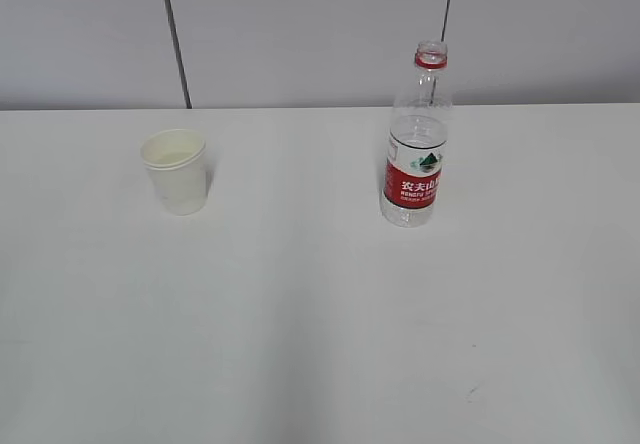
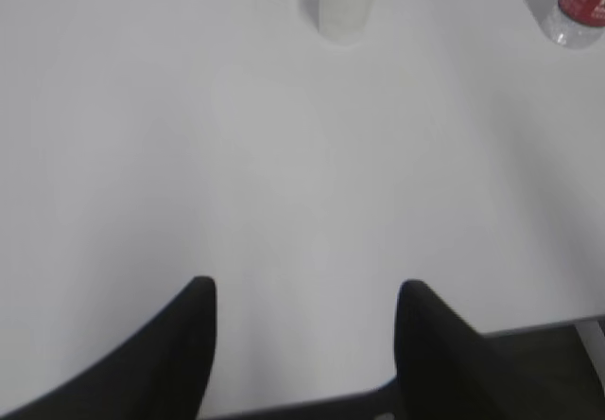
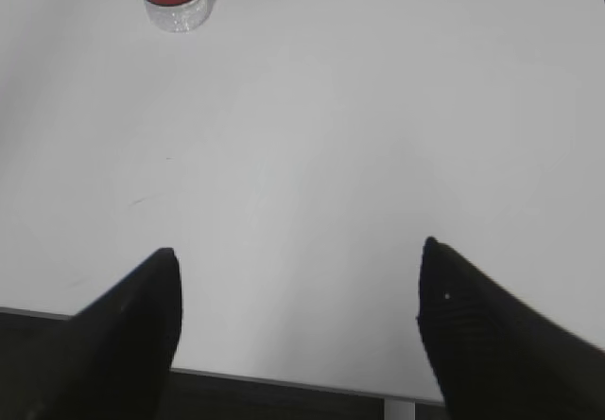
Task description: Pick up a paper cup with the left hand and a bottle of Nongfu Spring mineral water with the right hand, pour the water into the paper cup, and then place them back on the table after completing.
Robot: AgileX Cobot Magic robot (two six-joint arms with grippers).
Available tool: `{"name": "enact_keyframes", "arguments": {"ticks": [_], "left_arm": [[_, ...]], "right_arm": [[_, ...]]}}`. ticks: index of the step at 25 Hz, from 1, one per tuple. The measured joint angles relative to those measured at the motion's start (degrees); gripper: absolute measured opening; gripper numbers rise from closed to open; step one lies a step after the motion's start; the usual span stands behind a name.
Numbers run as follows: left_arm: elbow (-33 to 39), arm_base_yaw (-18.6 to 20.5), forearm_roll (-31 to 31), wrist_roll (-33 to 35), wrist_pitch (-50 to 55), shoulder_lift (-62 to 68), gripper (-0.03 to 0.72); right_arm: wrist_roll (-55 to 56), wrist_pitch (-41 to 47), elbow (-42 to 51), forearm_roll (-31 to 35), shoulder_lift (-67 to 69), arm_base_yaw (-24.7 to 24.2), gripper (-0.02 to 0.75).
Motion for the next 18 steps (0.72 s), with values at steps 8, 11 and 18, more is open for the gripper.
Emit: {"name": "enact_keyframes", "arguments": {"ticks": [8, 11, 18], "left_arm": [[2.6, 0.0, 0.2, 0.9, -6.5, 0.0, 0.382], [2.6, 0.0, 0.2, 1.0, -6.6, 0.0, 0.382], [2.6, 0.0, 0.2, 1.1, -6.6, 0.0, 0.377]], "right_arm": [[-0.4, -1.9, 1.2, 0.0, -1.0, 0.0, 0.572], [-0.4, -2.0, 1.2, 0.0, -1.1, 0.0, 0.572], [-0.6, -2.2, 1.2, 0.0, -1.4, 0.0, 0.572]]}}
